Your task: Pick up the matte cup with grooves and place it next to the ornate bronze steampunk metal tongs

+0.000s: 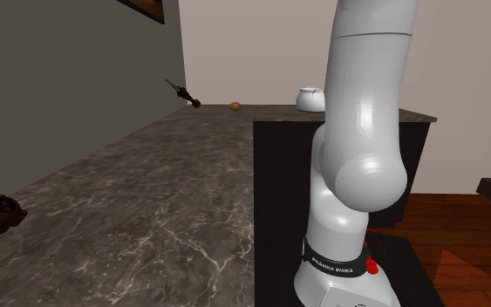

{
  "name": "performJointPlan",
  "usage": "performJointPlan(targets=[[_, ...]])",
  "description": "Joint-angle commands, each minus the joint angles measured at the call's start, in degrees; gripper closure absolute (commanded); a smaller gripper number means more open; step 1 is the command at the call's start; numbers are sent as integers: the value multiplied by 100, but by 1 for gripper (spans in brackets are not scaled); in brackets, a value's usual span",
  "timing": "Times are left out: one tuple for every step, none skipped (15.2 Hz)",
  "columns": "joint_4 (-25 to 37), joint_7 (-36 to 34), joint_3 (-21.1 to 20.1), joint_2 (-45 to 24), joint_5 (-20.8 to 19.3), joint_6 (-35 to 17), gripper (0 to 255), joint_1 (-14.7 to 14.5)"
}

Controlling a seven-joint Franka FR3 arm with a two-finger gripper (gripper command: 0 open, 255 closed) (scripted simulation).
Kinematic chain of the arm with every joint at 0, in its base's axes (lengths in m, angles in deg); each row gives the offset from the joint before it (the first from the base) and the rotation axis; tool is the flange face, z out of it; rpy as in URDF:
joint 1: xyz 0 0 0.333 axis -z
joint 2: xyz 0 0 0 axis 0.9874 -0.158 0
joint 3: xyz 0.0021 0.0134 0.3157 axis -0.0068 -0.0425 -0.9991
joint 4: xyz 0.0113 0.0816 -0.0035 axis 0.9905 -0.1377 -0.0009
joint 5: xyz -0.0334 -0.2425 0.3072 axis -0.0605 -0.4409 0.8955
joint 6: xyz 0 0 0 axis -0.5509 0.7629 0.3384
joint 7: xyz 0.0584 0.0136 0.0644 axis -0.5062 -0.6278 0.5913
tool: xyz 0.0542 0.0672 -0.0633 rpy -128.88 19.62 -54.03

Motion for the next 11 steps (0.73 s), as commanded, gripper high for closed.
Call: performJointPlan(targets=[[-112,-28,-11,-39,-31,-151,255,-11],[-173,-34,-13,-57,-43,-226,255,-13],[-233,-42,-16,-76,-56,-301,255,-15],[-292,-51,-18,-96,-71,-376,255,-18],[-350,-60,-20,-118,-88,-451,255,-21],[-406,-70,-22,-142,-105,-526,255,-24],[-461,-82,-24,-166,-124,-600,255,-27],[-514,-94,-25,-193,-145,-675,255,-31],[-567,-108,-27,-221,-167,-749,255,-34],[-618,-122,-28,-250,-191,-823,255,-38],[-668,-138,-28,-281,-216,-897,255,-42]])
